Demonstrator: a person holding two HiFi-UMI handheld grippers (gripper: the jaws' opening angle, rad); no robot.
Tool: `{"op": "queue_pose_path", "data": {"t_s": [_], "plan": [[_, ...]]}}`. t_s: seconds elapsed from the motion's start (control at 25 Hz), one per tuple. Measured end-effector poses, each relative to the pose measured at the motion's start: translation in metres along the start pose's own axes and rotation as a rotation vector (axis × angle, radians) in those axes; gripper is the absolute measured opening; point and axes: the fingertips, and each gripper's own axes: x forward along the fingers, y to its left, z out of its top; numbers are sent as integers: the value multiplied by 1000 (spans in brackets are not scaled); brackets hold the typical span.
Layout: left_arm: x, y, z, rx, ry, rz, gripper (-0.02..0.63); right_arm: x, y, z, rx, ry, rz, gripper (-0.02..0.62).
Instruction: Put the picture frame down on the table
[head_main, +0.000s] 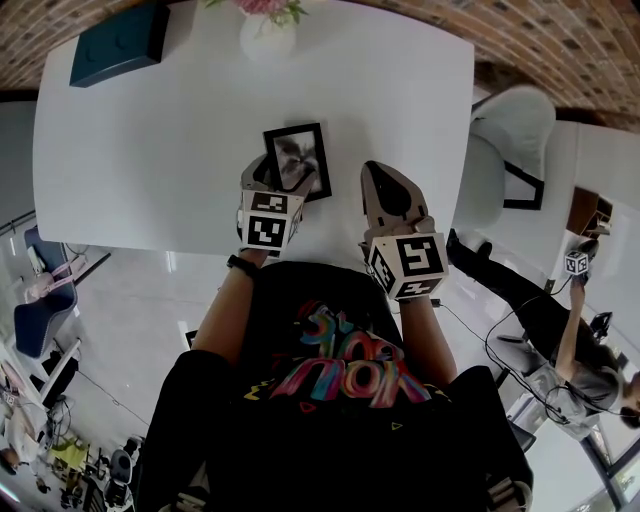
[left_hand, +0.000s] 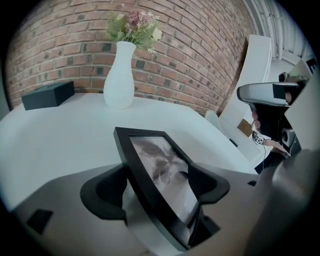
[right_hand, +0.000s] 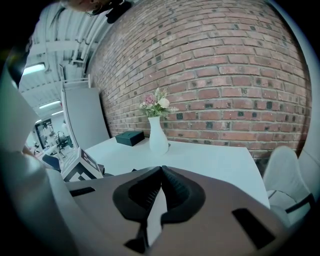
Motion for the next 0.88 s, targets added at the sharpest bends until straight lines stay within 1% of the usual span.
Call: {"op": "queue_pose_path", "data": {"t_s": [0.16, 0.4, 0.48, 0.56, 0.64, 0.72, 0.88], "plan": [[-1, 4, -1, -6, -9, 22, 360, 2, 2, 0, -4, 5, 5, 20], [-8, 15, 1, -26, -60, 66, 362, 6, 7, 1, -8, 12, 15, 20], [-9, 21, -2, -27, -59, 84, 364, 7, 9, -1, -11, 15, 20, 20], [-9, 24, -5, -8, -43, 99, 367, 8, 11, -3, -12, 21, 26, 20], [-8, 25, -7, 4, -33, 98, 367, 9, 14, -4, -14, 25, 32, 20], [-10, 26, -5, 2, -41, 91, 367, 10, 17, -5, -16, 29, 37, 20], [-14, 28, -6, -30, -50, 79, 367, 13, 22, -4, -25, 27, 45, 20]]}}
